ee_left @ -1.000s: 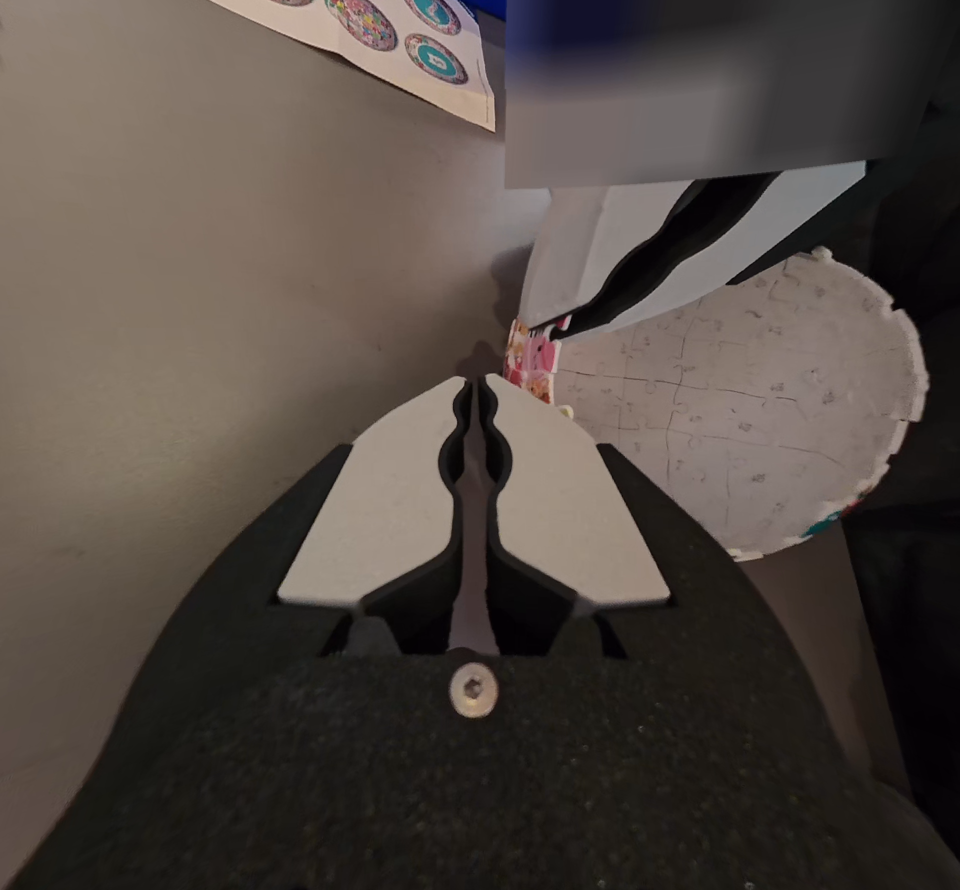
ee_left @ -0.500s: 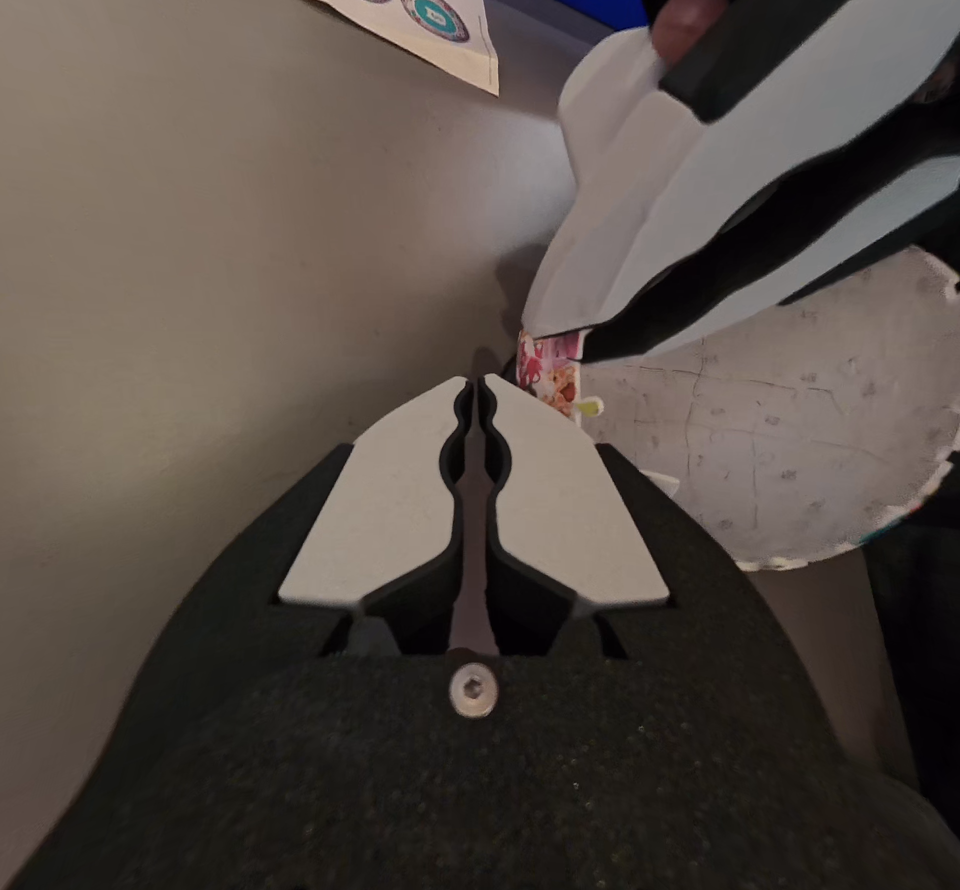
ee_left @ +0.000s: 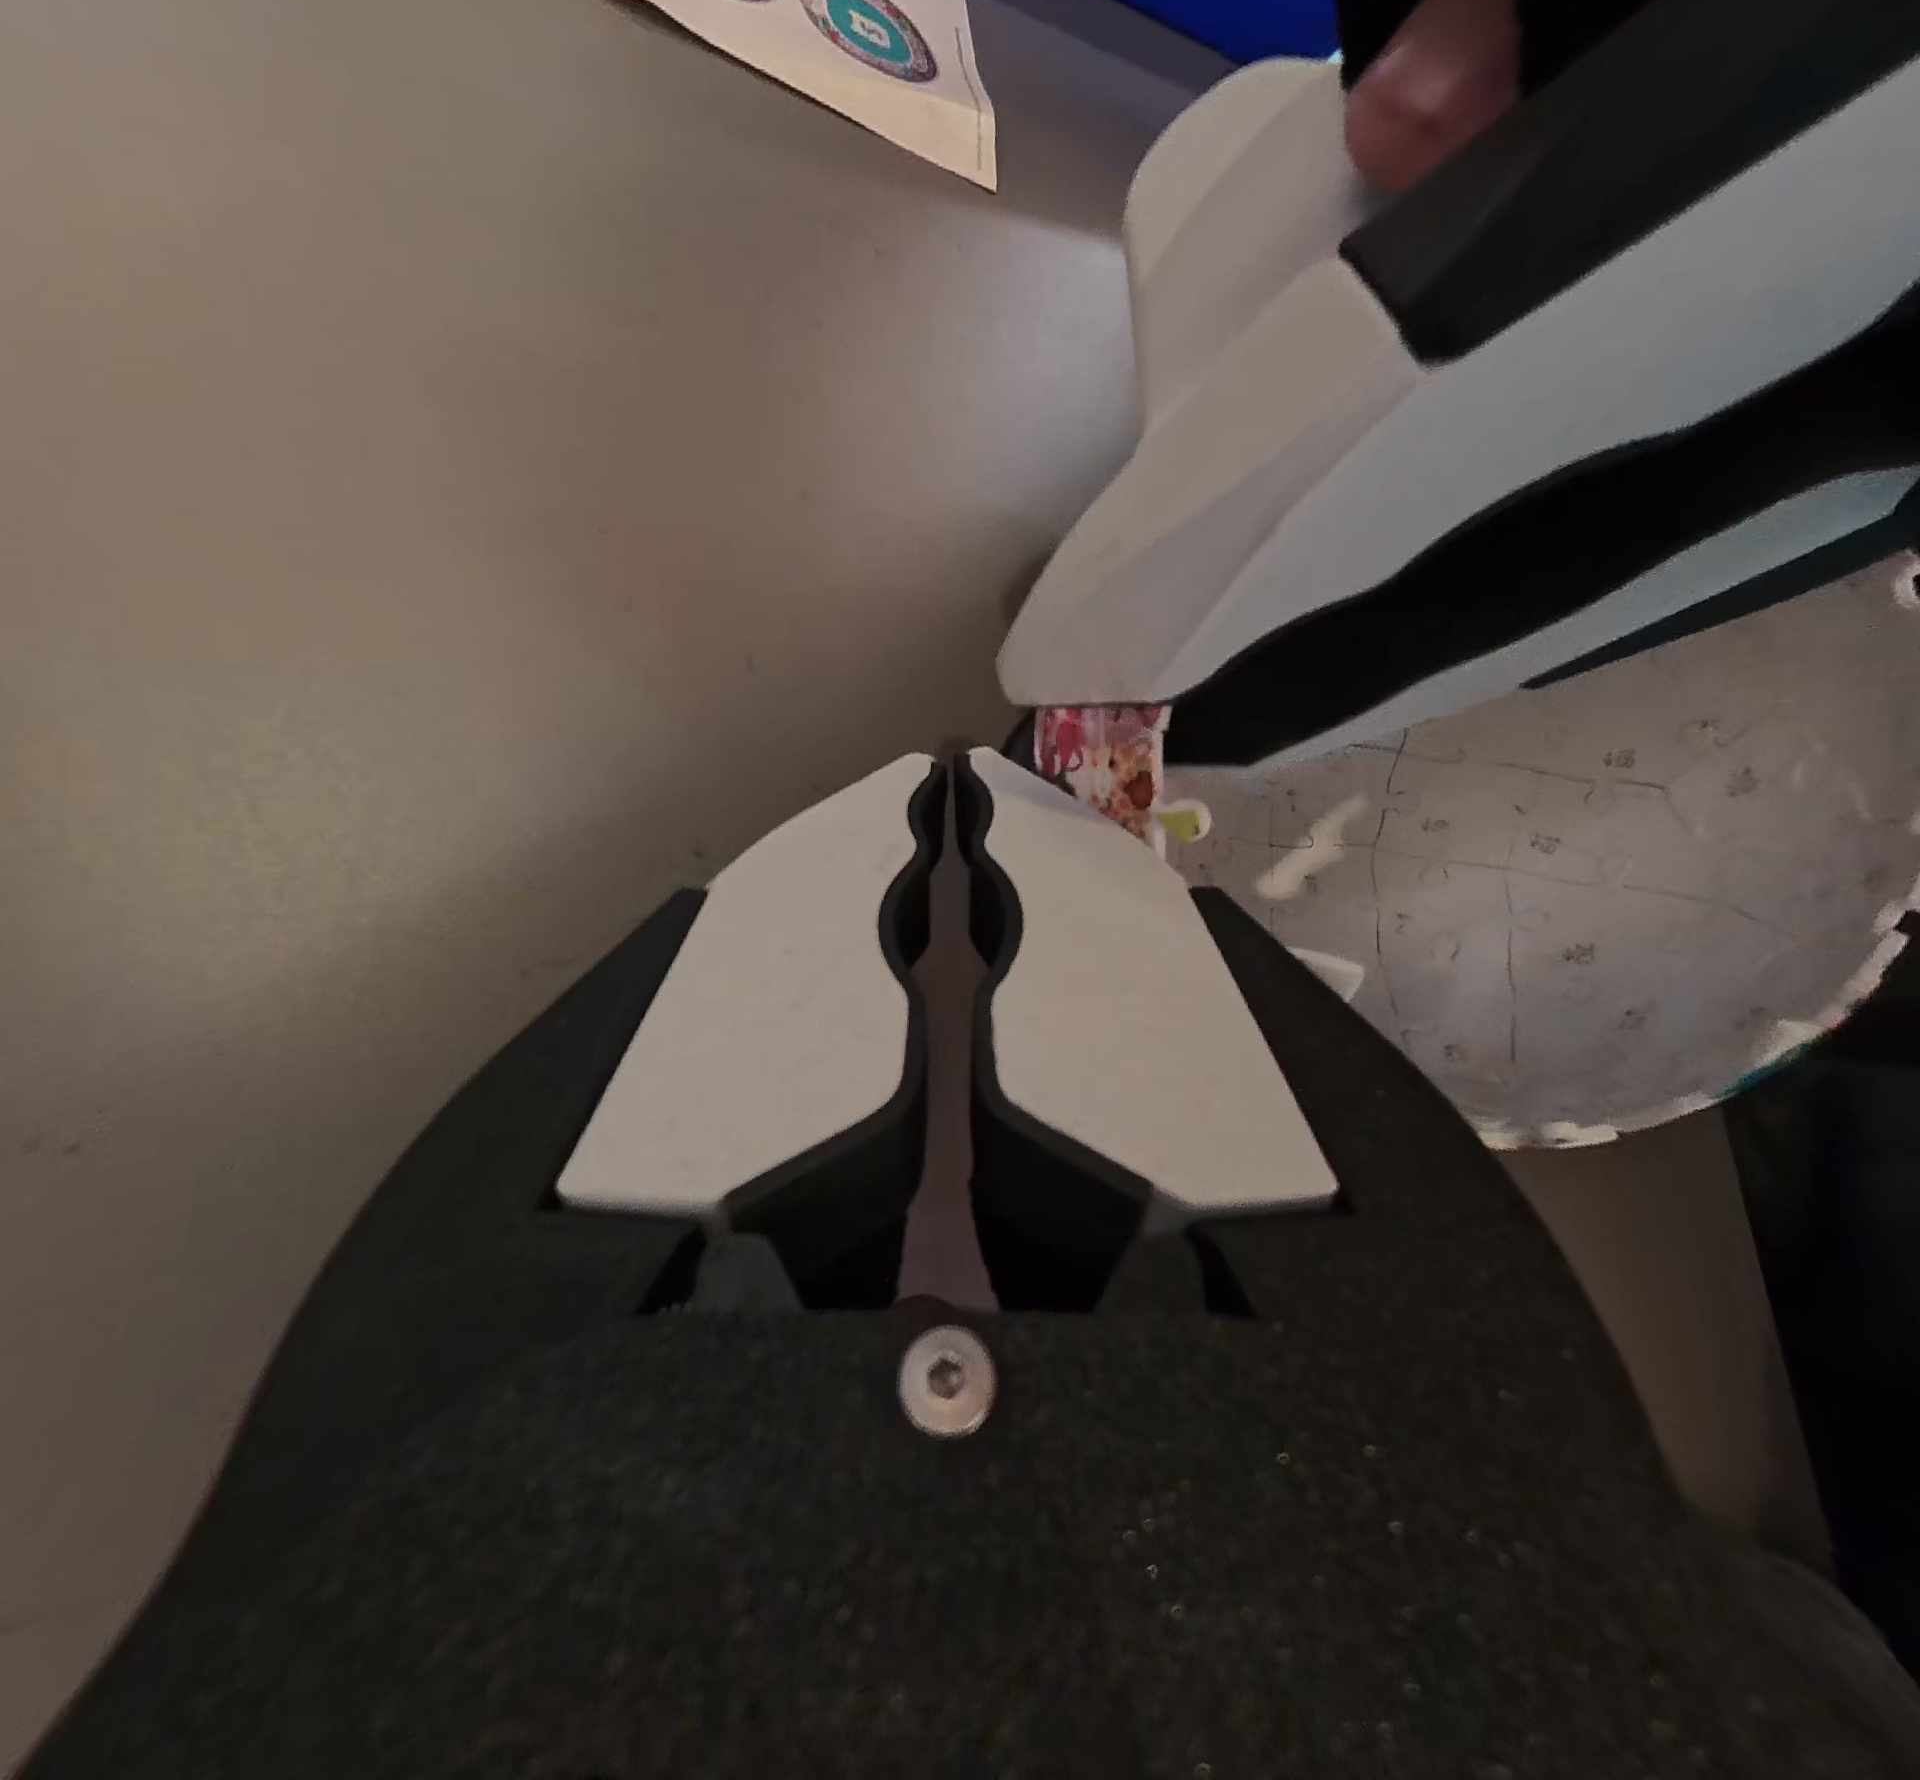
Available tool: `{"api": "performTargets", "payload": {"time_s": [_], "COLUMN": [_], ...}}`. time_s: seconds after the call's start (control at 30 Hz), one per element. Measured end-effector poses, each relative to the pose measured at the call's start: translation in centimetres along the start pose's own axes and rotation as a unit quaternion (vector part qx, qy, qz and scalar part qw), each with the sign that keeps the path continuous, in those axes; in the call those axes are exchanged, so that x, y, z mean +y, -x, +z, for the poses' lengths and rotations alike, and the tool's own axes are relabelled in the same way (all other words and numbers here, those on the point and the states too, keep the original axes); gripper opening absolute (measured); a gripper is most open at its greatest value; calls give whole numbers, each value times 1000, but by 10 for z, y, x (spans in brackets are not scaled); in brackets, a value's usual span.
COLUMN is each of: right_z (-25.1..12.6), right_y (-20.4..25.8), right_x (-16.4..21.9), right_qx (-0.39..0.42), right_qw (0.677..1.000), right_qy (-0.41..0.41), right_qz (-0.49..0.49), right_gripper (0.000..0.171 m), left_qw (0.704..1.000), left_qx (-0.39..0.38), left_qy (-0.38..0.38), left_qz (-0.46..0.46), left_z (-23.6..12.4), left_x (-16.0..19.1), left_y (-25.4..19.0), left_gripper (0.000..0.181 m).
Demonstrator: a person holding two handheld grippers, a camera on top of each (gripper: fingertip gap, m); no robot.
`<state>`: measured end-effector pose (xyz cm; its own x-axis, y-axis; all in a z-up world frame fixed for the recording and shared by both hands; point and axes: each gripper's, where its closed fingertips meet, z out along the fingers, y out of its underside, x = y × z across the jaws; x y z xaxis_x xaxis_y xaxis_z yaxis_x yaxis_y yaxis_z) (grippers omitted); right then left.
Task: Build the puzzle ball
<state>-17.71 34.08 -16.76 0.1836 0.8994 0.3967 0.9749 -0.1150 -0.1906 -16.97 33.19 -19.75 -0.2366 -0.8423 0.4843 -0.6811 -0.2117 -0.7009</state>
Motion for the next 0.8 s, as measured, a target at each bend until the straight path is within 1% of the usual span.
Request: {"api": "performTargets", "payload": {"time_s": [0.23, 0.37, 0.5, 0.57, 0.6, 0.67, 0.73, 0.8], "right_z": [-2, -2, -4, -4, -3, -3, -8, -21], "right_y": [0, -5, 1, -3, -5, -2, 3, -7], "right_x": [5, 3, 0, -3, -1, -1, 3, 11], "right_qx": [3, 7, -2, 8, 12, 3, -12, 4], "right_qw": [1000, 1000, 1000, 1000, 1000, 1000, 1000, 1000], "right_qy": [6, -4, -14, -18, -14, -17, -17, -22], "right_qz": [-2, 10, 0, 4, 7, 9, 1, 10], "right_gripper": [22, 24, 24, 22, 24, 23, 25, 25], "left_qw": [1000, 1000, 1000, 1000, 1000, 1000, 1000, 1000], "left_qx": [-1, -4, -2, 1, -2, -5, -7, -7], "left_qy": [1, 0, -3, -4, -3, 2, 3, 0], "left_qz": [1, 4, 2, 2, 5, 6, 2, -2], "left_z": [0, -1, -2, -2, -2, -1, -1, -2], "left_x": [0, 0, -2, -2, -2, -1, 0, -1], "left_y": [0, 1, 1, -1, 0, 0, 2, 4], "left_gripper": [0, 0, 0, 0, 0, 0, 1, 2]}}
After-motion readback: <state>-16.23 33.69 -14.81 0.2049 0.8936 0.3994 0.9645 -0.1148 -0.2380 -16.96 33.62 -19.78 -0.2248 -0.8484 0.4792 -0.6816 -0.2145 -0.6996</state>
